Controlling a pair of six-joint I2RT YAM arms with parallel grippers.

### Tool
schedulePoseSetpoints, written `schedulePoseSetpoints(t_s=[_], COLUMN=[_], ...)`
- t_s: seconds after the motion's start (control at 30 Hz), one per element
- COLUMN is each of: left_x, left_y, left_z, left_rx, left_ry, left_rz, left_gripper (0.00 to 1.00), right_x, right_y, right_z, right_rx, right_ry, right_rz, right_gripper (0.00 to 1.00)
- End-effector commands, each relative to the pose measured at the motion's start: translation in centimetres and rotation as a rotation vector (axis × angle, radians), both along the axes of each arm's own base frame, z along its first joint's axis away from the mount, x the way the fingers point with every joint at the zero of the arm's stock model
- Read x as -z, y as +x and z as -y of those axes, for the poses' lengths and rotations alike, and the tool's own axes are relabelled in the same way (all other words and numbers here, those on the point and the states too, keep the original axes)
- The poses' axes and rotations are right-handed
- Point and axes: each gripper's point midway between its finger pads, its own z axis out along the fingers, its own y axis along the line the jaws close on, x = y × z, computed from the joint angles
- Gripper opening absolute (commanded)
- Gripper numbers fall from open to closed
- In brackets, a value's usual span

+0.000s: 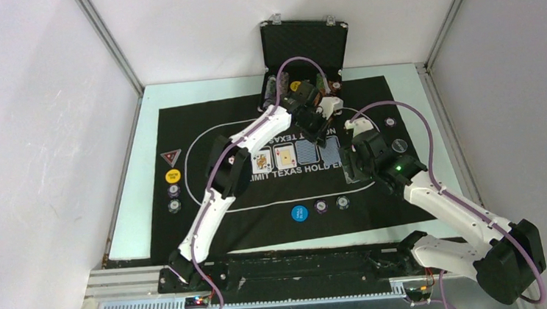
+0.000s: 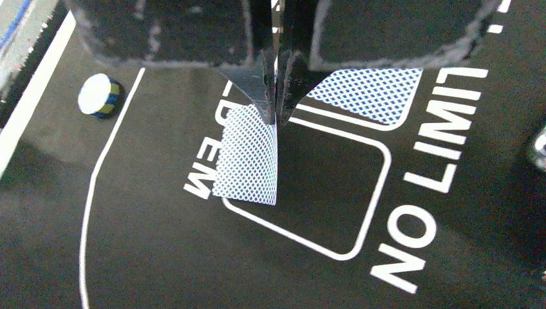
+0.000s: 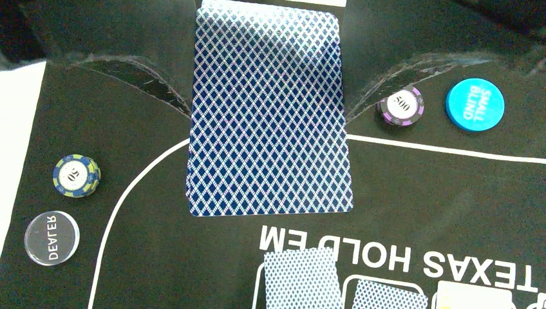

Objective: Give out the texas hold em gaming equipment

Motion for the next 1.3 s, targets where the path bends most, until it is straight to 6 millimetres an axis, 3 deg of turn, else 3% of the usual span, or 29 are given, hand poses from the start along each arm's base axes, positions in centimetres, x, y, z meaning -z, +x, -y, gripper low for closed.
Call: schedulePoseSetpoints(t_s=[0.0, 0.23, 0.93, 1.27], left_x=[-0.1, 0.1, -0.3, -0.6], left_y=[1.9, 2.1, 4.3, 4.7], left_z=[-0.5, 0.1, 0.0, 0.6], left_rx=[0.005, 0.046, -0.089, -0.127], left_ry=[0.077, 0.163, 0.184, 0.155], left_rz=[0.140, 0.267, 0.316, 0.312], left_gripper=[0.01, 0.02, 0.18, 0.21], right_x=[-1.2, -1.0, -1.0, -1.0], right_y=[1.2, 1.2, 1.1, 1.1], right_z=[-0.4, -0.5, -0.6, -0.6], right_rx=[0.020, 0.016, 0.014, 0.012], right_ry=[0.038, 0.037, 0.040, 0.041], right_rz=[0.056, 0.050, 0.048, 0.047], right_gripper=[0.00, 0.00, 0.00, 0.00])
